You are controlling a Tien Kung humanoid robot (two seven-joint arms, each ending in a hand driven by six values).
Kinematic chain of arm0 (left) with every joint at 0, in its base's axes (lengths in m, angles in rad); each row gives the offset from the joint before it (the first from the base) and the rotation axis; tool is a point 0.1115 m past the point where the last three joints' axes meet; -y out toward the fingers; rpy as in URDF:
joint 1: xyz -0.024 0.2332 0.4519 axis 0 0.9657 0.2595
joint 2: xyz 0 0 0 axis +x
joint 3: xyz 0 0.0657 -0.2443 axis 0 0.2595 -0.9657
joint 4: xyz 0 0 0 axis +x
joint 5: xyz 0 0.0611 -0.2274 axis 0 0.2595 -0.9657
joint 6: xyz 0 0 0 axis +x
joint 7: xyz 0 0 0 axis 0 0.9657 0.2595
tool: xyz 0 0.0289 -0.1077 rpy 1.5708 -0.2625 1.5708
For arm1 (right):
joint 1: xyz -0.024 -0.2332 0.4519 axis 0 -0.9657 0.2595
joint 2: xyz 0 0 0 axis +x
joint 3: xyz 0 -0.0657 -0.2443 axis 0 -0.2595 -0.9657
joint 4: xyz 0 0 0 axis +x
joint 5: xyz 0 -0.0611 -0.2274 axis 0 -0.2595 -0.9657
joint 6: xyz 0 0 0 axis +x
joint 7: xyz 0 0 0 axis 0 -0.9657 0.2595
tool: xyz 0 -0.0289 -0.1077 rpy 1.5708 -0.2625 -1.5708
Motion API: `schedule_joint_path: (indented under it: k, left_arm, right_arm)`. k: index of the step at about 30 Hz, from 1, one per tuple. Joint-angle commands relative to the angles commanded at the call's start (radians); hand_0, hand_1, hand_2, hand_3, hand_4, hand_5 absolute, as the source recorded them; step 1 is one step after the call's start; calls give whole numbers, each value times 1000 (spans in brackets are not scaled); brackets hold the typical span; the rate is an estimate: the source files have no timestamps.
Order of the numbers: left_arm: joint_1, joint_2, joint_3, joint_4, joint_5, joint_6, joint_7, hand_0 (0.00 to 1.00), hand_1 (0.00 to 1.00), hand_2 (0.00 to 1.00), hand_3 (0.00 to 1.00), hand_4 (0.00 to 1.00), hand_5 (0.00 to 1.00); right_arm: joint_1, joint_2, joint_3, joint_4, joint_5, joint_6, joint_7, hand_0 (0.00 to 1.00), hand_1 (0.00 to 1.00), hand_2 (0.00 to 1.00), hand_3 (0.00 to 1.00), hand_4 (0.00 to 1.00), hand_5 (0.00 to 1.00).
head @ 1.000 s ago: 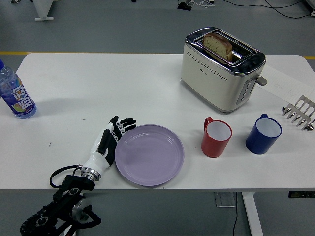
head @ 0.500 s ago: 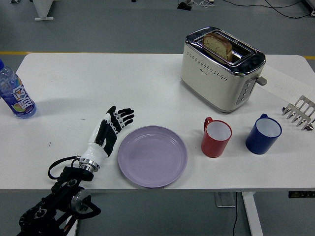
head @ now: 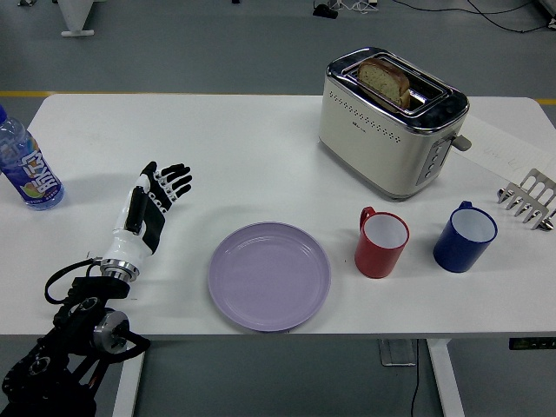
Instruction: Push plate across desktop
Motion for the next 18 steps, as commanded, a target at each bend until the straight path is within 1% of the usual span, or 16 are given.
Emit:
schedule_joint_path:
  k: [4, 6, 9, 10, 13, 18]
  left_arm:
    - [11, 15, -58, -9, 19, -18, 33, 792, 764, 739, 637, 539, 998]
    - [32, 39, -111, -24, 42, -40, 67, 792, 764, 739, 637, 539, 998]
    - [56, 65, -150, -39, 61, -67, 97, 794, 762, 738, 641, 543, 998]
    - [59, 68, -154, -41, 63, -70, 101, 794, 762, 738, 641, 543, 998]
    - [89, 96, -194, -55, 75, -90, 121, 794, 762, 738, 641, 543, 998]
    - [112, 117, -233, -67, 77, -97, 126, 794, 762, 738, 642, 545, 998]
  right_arm:
    - [-1, 0, -3, 0, 4, 0, 1, 567, 475, 616, 623, 402, 582]
    - [-2, 0, -5, 0, 8, 0, 1, 567, 475, 616, 623, 402, 582]
    - [-3, 0, -6, 0, 12, 0, 2, 568, 475, 616, 622, 403, 581]
    - [-3, 0, -6, 0, 12, 0, 2, 568, 475, 616, 622, 403, 581]
    - [-4, 0, -10, 0, 22, 0, 3, 568, 475, 616, 622, 403, 581]
    - [-7, 0, -12, 2, 28, -2, 2, 568, 475, 616, 622, 402, 581]
